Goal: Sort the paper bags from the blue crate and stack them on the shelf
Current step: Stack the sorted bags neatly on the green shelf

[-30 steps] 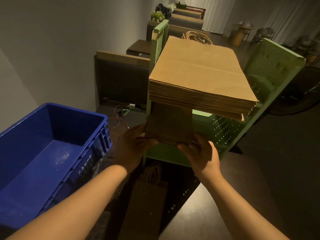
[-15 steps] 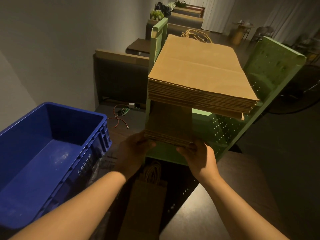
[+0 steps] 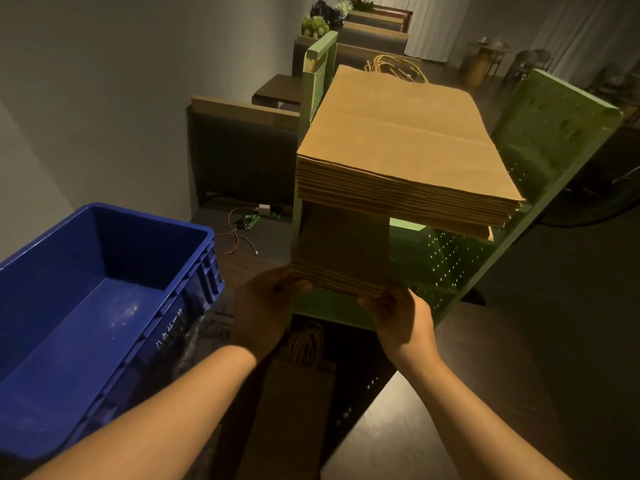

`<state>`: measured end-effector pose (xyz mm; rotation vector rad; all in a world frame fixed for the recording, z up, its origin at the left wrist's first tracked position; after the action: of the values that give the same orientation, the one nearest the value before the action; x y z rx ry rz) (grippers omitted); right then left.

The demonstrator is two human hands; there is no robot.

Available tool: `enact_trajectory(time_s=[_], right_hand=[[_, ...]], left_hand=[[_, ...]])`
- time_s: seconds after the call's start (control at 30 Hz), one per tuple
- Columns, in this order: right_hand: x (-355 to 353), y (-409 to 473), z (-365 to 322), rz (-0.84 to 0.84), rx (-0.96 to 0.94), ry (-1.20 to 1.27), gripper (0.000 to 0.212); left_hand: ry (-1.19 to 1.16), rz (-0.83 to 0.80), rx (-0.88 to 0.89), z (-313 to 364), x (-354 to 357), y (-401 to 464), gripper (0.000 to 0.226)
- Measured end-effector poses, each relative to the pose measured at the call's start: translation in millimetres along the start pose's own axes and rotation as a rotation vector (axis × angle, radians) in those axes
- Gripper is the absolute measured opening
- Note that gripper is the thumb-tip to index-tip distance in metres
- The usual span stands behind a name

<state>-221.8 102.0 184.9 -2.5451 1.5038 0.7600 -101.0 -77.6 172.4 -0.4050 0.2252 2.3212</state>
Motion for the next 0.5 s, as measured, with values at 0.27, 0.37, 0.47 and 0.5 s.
enact_trajectory(time_s=[0.27,0.37,0.47,0.5], right_hand=[[-3.6,-0.4,-3.1,-0.059,0.008,0.078,0.021],[-1.2,-0.7,-5.3,-0.034,0.016,0.084,0.020],[0.6,-2.6,-5.2,-0.014,0.003,0.098,0.020],[0.5,-3.9,-3.8,-0.010,0.004,0.102,0.019]], left_hand=[[-0.005,-0.025,0.024,1.8,3.1,-1.6,0.027],[-0.024,-0.019,-0.004,2.0,4.8,0.9,0.028],[-0.029,-0.006,-0.014,2.8,3.5,2.7,0.026],[-0.039,0.001,-0.016,2.4,2.9,2.2,0.026]])
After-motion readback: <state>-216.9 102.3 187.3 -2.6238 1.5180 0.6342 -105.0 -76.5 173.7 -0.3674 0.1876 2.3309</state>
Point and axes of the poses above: each hand's wrist, its own y-axis towards the middle knuckle, its own x-axis out of the palm, z = x × y, the point moved 1 cm from there along y, towards the middle knuckle, and after that the axes turned 4 degrees about y, right-handed, at the moved point
